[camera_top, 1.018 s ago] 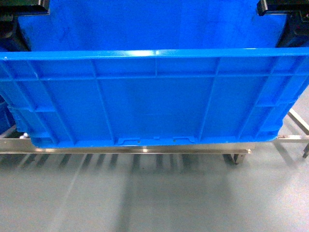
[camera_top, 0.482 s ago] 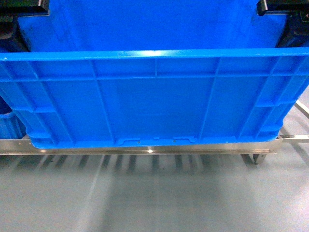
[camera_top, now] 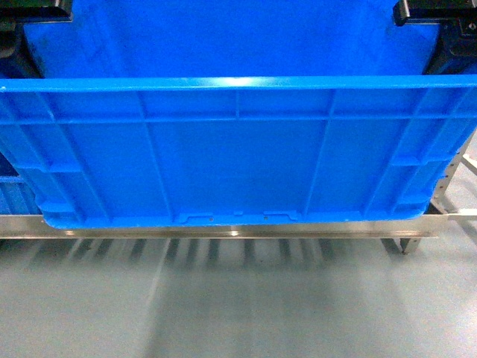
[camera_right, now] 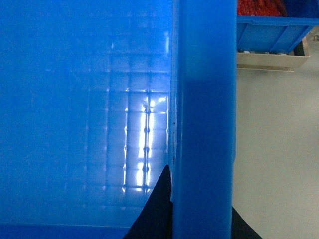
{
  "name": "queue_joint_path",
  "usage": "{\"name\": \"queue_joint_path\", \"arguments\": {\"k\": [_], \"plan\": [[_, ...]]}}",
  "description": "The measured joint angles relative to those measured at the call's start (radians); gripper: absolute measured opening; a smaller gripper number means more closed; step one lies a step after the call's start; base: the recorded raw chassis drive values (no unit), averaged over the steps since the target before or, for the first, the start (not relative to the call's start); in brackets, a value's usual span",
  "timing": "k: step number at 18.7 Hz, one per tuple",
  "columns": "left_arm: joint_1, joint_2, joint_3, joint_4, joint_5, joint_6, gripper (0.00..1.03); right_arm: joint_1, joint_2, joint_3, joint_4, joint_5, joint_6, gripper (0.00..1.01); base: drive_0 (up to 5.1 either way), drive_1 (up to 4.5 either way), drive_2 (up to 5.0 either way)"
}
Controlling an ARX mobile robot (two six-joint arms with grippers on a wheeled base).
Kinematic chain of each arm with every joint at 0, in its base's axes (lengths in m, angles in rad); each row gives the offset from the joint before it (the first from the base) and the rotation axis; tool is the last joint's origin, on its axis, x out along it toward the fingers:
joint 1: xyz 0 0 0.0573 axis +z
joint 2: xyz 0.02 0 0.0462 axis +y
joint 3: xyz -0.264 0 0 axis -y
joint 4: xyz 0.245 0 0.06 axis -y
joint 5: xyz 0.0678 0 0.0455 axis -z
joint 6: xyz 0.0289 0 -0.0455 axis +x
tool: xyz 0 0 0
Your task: Place box next to blue box on left shelf
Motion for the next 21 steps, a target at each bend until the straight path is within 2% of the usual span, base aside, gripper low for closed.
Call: {"name": "queue_joint_path", "arguments": {"k": [21], "plan": [[-0.002,0.0,0.002,0.003,0.002,-0.002,0.07,-0.002,-0.002,0.001,0.0,0.0,-0.002,0.07,0.0,0.0,0.0]]}}
